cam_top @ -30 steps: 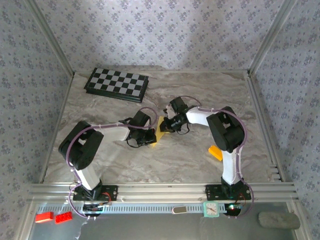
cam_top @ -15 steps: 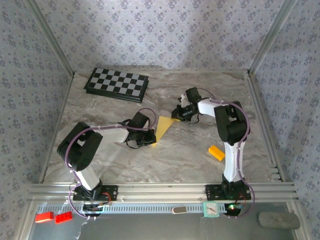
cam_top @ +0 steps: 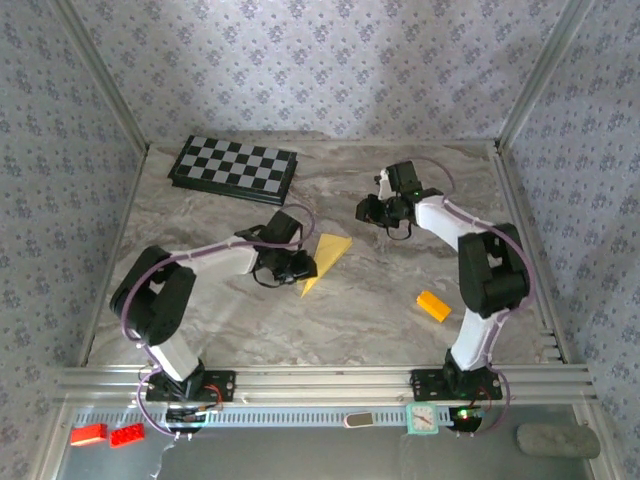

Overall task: Fold a paper plane with a square sheet of paper (pick it up from the middle)
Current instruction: Fold the wing for the fifth time at the center of the table, then turn over the paper plane at the center of the table.

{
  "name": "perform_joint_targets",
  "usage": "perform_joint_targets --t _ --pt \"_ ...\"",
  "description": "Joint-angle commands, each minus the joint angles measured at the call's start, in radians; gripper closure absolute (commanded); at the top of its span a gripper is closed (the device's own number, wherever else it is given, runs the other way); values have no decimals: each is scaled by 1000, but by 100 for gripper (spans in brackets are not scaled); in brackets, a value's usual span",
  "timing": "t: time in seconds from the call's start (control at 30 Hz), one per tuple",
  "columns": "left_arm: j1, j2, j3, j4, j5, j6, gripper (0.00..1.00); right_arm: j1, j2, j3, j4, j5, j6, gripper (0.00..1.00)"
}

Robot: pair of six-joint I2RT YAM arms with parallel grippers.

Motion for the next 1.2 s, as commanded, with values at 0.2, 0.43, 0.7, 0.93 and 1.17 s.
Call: perform_joint_targets --t 0.2,0.43,0.7,0.93,1.17 --pt "137 -216 57 -218 -132 110 30 158 -73 15 -264 214 99 55" --pt "271 -345 19 -295 -236 227 8 327 17 103 -355 363 287 35" --pt "368 -407 -26 -299 -249 283 0 444 203 310 -519 503 441 34" --pt "386 -423 -53 -295 -248 295 0 474 294 398 -621 541 507 37" --pt "391 -409 -65 -283 -229 291 0 478 321 429 -676 559 515 45"
